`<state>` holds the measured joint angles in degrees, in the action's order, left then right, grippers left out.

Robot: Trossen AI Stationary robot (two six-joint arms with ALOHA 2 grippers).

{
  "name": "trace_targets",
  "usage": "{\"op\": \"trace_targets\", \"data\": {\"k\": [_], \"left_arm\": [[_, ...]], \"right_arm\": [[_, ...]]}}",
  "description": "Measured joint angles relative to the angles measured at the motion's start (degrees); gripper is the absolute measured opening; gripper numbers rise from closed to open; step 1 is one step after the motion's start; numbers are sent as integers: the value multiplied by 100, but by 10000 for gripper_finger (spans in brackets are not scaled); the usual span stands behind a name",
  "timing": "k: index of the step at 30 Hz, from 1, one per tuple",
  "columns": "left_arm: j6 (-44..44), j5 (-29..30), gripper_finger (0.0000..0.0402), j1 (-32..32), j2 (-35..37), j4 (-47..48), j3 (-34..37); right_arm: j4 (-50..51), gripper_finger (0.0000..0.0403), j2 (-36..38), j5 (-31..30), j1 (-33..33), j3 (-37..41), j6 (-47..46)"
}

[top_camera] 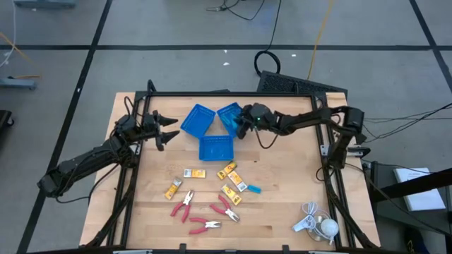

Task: Pick & Place School Supplies
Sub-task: Put the blue eraser into the top right blue bin

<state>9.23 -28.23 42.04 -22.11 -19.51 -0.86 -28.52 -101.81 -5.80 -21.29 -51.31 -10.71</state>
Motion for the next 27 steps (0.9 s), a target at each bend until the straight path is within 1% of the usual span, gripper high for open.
{"op": "trace_targets", "data": {"k": [6, 19, 22, 27], "left_arm": [[-1, 8, 294, 0, 0, -17, 0], [0, 25, 294, 4, 0, -9, 0], [0, 26, 294, 4, 0, -7, 0], [0, 26, 294, 4, 0, -8, 0]], "right_arm": [[-306, 91, -348, -11, -91, -6, 8], [-424, 93, -333, -39, -119, -3, 73], [-426, 103, -333, -39, -119, -2, 73], [-426, 134, -333, -39, -117, 0, 73]]}}
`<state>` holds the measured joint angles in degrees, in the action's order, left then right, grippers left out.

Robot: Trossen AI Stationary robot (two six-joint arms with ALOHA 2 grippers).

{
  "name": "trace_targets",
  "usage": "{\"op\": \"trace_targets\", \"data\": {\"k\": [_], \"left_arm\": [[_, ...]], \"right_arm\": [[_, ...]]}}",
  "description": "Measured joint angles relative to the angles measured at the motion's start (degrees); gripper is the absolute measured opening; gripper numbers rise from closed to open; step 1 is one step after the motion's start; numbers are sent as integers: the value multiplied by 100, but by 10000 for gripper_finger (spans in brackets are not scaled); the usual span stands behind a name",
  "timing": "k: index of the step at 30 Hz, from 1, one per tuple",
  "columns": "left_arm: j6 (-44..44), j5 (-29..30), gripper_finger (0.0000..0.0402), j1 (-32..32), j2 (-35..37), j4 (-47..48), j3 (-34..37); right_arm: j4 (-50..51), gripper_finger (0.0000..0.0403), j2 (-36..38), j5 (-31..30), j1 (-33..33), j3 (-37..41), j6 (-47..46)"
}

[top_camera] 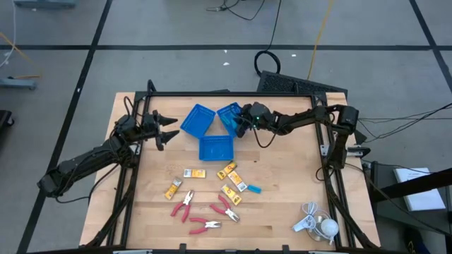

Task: Pick & Place School Supplies
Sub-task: Put the blue eraser into the top right blue bin

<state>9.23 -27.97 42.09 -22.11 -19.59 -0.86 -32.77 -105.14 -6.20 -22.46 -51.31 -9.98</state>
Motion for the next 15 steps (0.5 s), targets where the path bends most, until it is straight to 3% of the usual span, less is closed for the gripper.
{"op": "trace_targets", "data": {"k": [6, 12, 15], "left_arm": [[0, 0, 294, 0, 0, 2, 0], [0, 0, 294, 0, 0, 2, 0], [0, 0, 294, 0, 0, 2, 0]], "right_arm": [[-29, 165, 0, 4, 0, 0, 0], [-470, 172, 0, 55, 100, 4, -326], [-860, 168, 0, 591, 170, 4, -547]]}}
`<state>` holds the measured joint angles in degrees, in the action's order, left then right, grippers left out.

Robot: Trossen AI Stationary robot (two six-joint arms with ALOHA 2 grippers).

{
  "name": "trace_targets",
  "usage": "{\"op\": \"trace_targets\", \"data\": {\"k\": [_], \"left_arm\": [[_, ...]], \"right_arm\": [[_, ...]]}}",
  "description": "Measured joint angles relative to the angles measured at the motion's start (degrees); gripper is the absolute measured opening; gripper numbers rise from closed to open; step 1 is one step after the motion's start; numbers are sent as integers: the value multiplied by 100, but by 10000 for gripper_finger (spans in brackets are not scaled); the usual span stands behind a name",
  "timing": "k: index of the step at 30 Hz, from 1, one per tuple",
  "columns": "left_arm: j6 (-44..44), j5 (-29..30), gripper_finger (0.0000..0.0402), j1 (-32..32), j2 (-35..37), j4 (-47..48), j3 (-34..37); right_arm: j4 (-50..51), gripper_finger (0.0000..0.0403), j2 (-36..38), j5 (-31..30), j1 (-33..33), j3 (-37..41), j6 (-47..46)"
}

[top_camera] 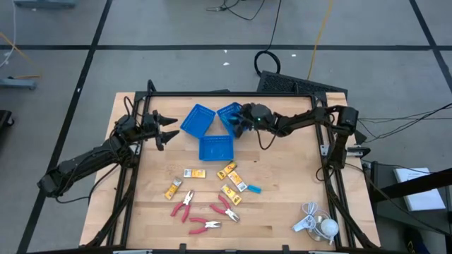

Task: Pick & Place School Supplies
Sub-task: Put the blue eraser into the top right blue bin

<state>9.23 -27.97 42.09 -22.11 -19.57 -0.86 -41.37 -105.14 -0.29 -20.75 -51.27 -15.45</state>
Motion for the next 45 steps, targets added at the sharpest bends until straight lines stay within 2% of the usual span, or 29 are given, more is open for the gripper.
{"op": "trace_targets", "data": {"k": [10, 14, 16, 17, 20, 23, 25, 31, 42, 45], "left_arm": [[-1, 0, 294, 0, 0, 0, 0], [-1, 0, 294, 0, 0, 0, 0], [-1, 0, 294, 0, 0, 0, 0], [0, 0, 294, 0, 0, 0, 0], [-1, 0, 294, -4, 0, 0, 0], [-2, 0, 294, -4, 0, 0, 0], [-1, 0, 294, -4, 0, 2, 0], [-2, 0, 294, -4, -1, 0, 0], [-2, 2, 294, 0, 0, 0, 0], [0, 2, 294, 0, 0, 0, 0]], "right_arm": [[-781, 151, 1, 2045, 555, 0, -430], [-441, 150, 56, 2416, 1165, 0, 168], [70, 150, 203, 2173, 1634, 0, 815], [380, 150, 291, 1830, 1891, 0, 1160], [1747, 150, 635, 280, 2671, 0, 2000], [2980, 150, 945, -1208, 3301, -11, 1988], [3839, 150, 1152, -1703, 3609, -11, 1401], [4834, 151, 1262, -1760, 4161, -4, -361], [4324, 153, 1266, -1935, 4818, 503, -1554], [4231, 170, 1266, -2040, 4944, 661, -1641]]}}
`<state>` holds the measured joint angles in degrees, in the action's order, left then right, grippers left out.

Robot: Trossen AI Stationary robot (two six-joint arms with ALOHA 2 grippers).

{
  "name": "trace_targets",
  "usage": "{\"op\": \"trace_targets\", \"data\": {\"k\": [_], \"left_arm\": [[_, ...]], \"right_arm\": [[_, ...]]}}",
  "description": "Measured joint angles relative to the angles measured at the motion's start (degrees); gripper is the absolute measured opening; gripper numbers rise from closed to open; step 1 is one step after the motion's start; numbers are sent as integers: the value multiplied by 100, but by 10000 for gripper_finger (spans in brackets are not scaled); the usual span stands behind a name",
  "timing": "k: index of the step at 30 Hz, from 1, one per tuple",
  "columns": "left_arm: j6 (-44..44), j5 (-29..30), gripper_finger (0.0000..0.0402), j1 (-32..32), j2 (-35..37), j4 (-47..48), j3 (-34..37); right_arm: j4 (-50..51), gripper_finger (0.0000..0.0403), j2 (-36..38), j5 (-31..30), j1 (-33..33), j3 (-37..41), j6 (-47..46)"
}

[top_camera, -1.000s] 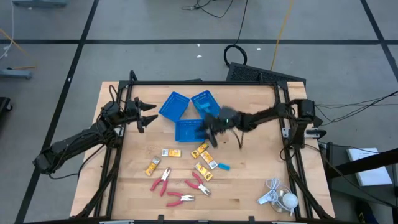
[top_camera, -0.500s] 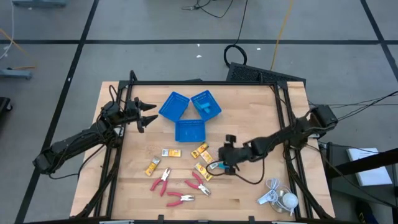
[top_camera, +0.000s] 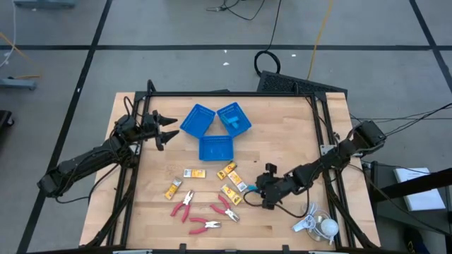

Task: Pick & Place School Supplies
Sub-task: Put the blue eraser into the top right blue bin

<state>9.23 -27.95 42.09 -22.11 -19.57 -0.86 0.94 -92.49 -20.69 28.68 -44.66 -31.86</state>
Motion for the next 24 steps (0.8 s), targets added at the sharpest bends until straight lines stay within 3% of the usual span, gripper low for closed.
{"op": "trace_targets", "data": {"k": [3, 10, 17, 24], "left_arm": [[0, -2, 294, 0, 0, 0, 0], [-1, -2, 294, 0, 0, 0, 0], [0, -2, 294, 0, 0, 0, 0], [-2, 2, 294, 0, 0, 3, 0]], "right_arm": [[12, 201, 0, -346, 148, 161, -6], [-877, 259, -1, -441, 234, 473, -195], [-1368, 264, -539, -459, 232, 509, -197], [-1198, 240, -621, -435, 215, 495, -326]]}}
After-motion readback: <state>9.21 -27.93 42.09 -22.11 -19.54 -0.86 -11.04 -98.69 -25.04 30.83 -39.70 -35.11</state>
